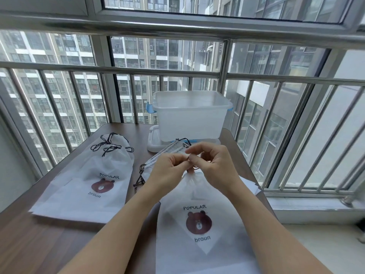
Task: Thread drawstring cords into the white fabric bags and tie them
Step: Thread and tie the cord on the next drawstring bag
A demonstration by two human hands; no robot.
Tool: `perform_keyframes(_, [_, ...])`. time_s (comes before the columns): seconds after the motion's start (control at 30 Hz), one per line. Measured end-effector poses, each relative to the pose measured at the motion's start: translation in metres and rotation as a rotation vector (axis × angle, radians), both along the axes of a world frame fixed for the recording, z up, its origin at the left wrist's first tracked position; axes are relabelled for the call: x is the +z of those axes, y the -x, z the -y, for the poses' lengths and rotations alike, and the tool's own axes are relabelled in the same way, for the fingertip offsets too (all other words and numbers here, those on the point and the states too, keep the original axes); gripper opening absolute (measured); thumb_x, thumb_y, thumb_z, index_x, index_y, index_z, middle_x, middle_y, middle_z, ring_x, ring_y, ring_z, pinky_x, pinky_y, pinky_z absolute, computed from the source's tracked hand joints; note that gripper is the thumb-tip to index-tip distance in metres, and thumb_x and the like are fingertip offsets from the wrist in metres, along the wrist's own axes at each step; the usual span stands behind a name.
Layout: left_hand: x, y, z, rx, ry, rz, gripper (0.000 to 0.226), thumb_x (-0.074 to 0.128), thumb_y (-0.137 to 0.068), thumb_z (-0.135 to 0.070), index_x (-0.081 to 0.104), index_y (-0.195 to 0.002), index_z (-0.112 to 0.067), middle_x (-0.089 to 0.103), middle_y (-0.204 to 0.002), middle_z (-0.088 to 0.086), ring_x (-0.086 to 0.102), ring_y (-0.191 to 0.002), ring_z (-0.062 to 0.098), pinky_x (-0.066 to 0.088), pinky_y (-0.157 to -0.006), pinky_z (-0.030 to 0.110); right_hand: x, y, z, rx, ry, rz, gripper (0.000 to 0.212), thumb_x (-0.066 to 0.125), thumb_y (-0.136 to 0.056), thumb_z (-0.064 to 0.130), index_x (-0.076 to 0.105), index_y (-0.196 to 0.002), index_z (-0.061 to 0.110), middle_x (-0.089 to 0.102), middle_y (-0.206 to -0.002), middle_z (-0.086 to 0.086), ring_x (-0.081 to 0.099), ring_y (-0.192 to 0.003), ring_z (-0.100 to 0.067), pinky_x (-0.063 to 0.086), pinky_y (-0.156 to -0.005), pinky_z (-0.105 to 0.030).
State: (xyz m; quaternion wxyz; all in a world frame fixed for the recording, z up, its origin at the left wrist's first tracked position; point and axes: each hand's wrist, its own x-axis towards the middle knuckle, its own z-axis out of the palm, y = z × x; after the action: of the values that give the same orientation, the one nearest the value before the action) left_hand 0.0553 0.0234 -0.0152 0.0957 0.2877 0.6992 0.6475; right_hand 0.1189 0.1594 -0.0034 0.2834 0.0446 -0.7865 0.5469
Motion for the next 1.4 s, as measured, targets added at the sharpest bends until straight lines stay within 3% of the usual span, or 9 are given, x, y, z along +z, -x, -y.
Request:
perform_keyframes(0.1, [0.002, 0.002, -0.001, 0.039, -0.104, 0.132, 0.032, 0.053, -0.096, -0.005, 0.075, -0.073, -0.010, 0.063, -0.060, 0.005, 0.038, -0.036, 0.006, 0.028, -0.039, 0.015, 0.000, 0.001, -0.007, -0.045, 0.062, -0.015, 0.016, 0.072, -0.087, -0.002, 0.080, -0.088, 0.011, 0.076, -0.074, 0.004, 0.069, -0.068, -0.008, 0.052, -0.067, -0.019])
perform_keyframes(0.2, [0.003, 0.005, -0.001, 0.065, -0.173, 0.209, 0.038, 0.049, -0.099, -0.007, 0.076, -0.072, -0.009, 0.060, -0.060, 0.009, 0.031, -0.037, 0.009, 0.023, -0.037, 0.018, 0.002, 0.000, -0.008, -0.008, 0.097, 0.014, 0.014, 0.075, -0.086, -0.001, 0.081, -0.090, 0.012, 0.079, -0.081, -0.002, 0.074, -0.078, -0.013, 0.058, -0.077, -0.024])
perform_keyframes(0.37, [0.004, 0.007, -0.001, 0.041, -0.229, 0.295, 0.038, 0.045, -0.102, -0.012, 0.075, -0.081, -0.002, 0.058, -0.066, 0.014, 0.023, -0.039, 0.010, 0.019, -0.038, 0.017, 0.002, -0.004, -0.009, 0.077, 0.270, 0.171, 0.010, 0.073, -0.088, 0.001, 0.077, -0.094, -0.006, 0.070, -0.068, -0.006, 0.049, -0.044, 0.000, 0.036, -0.048, -0.008])
perform_keyframes(0.5, [0.003, 0.008, 0.000, 0.025, -0.255, 0.334, 0.042, 0.041, -0.106, -0.020, 0.073, -0.097, 0.005, 0.058, -0.064, 0.010, 0.022, -0.041, 0.009, 0.018, -0.039, 0.018, -0.003, 0.001, -0.012, 0.053, 0.288, 0.306, 0.007, 0.077, -0.087, 0.012, 0.081, -0.082, 0.010, 0.064, -0.066, -0.003, 0.033, -0.049, -0.009, 0.025, -0.047, -0.019])
perform_keyframes(0.83, [0.002, 0.008, 0.002, -0.064, -0.260, 0.346, 0.030, 0.049, -0.098, -0.014, 0.074, -0.100, 0.003, 0.057, -0.068, 0.006, 0.025, -0.048, 0.011, 0.016, -0.042, 0.020, -0.009, 0.003, -0.011, 0.071, 0.424, 0.361, 0.011, 0.079, -0.086, 0.016, 0.080, -0.079, 0.008, 0.057, -0.063, -0.003, 0.028, -0.048, -0.010, 0.022, -0.046, -0.020])
perform_keyframes(1.0, [-0.003, 0.001, 0.002, -0.040, -0.186, 0.071, 0.012, 0.070, -0.087, -0.001, 0.074, -0.098, 0.002, 0.066, -0.061, -0.008, 0.048, -0.047, -0.002, 0.037, -0.050, 0.008, -0.011, 0.004, -0.010, 0.076, 0.481, 0.357, 0.013, 0.079, -0.084, 0.015, 0.079, -0.074, 0.007, 0.056, -0.063, -0.006, 0.028, -0.045, -0.010, 0.024, -0.043, -0.019])
perform_keyframes(1.17, [-0.004, 0.005, -0.001, 0.032, -0.313, 0.130, 0.014, 0.064, -0.091, 0.000, 0.072, -0.099, 0.009, 0.067, -0.060, -0.006, 0.052, -0.044, -0.004, 0.039, -0.049, 0.005, -0.008, 0.002, -0.015, 0.182, 0.477, 0.382, 0.010, 0.073, -0.090, 0.014, 0.080, -0.091, 0.007, 0.062, -0.073, -0.007, 0.032, -0.053, -0.009, 0.025, -0.051, -0.019])
perform_keyframes(1.3, [-0.004, 0.006, -0.001, 0.025, -0.264, 0.029, 0.013, 0.060, -0.094, -0.001, 0.072, -0.097, 0.003, 0.069, -0.068, -0.005, 0.054, -0.048, -0.003, 0.040, -0.052, 0.006, -0.004, -0.001, -0.025, 0.134, 0.352, 0.387, 0.008, 0.076, -0.087, 0.014, 0.082, -0.092, 0.012, 0.067, -0.077, -0.007, 0.040, -0.061, -0.009, 0.030, -0.055, -0.020])
perform_keyframes(1.4, [-0.006, 0.009, 0.001, 0.016, -0.213, -0.035, 0.014, 0.060, -0.095, -0.002, 0.073, -0.097, -0.003, 0.069, -0.070, -0.008, 0.055, -0.053, -0.002, 0.041, -0.054, 0.009, -0.005, 0.000, -0.027, 0.140, 0.416, 0.417, 0.012, 0.075, -0.088, 0.012, 0.079, -0.097, 0.005, 0.068, -0.078, -0.010, 0.040, -0.057, -0.010, 0.032, -0.054, -0.020])
